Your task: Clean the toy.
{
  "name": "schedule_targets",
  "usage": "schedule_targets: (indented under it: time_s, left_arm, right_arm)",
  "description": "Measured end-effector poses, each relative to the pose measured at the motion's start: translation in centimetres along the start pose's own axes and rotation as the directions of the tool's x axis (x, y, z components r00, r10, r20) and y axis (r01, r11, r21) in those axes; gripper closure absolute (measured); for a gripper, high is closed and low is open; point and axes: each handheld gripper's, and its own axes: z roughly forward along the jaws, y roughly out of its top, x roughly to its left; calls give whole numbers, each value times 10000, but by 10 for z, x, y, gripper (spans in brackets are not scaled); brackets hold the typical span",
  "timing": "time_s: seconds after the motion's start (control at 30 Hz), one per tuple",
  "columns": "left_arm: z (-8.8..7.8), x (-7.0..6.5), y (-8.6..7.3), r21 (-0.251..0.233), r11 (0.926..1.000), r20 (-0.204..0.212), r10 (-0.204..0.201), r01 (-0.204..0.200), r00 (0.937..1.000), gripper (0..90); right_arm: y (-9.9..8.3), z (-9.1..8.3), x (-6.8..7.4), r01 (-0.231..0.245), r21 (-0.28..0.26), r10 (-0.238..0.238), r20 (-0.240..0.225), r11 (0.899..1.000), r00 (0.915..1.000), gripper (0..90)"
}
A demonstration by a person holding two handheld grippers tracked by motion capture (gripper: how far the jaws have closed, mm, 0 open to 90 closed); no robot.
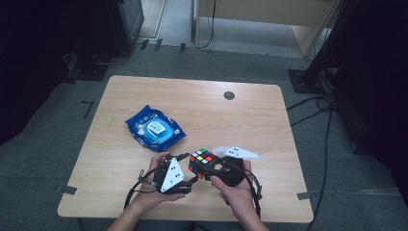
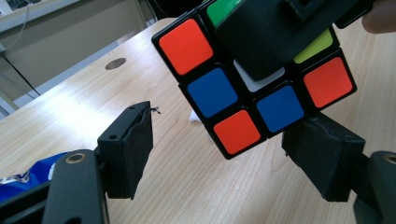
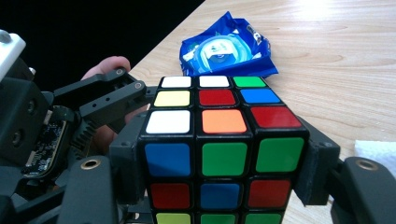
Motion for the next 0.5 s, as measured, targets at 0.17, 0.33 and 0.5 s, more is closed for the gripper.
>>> schedule_targets:
  time_s: [0.17,0.33,0.5]
  left_arm:
    - [-5,2,5,-503,9985,-23,-216,215,9998,243]
    - [-5,2,3,-487,9987,16,-119,119,9999,238]
    - [-4,0,3,-496,9987,13,-66,66,10000,261]
  right_arm:
    - [-5,6,4,64,279,-61,-81,9996,9999,341]
    - [-9,12,7,302,385,-305,69,9988,9995,343]
    - [-10,11,7,194,367,-198,89,9991,9998,343]
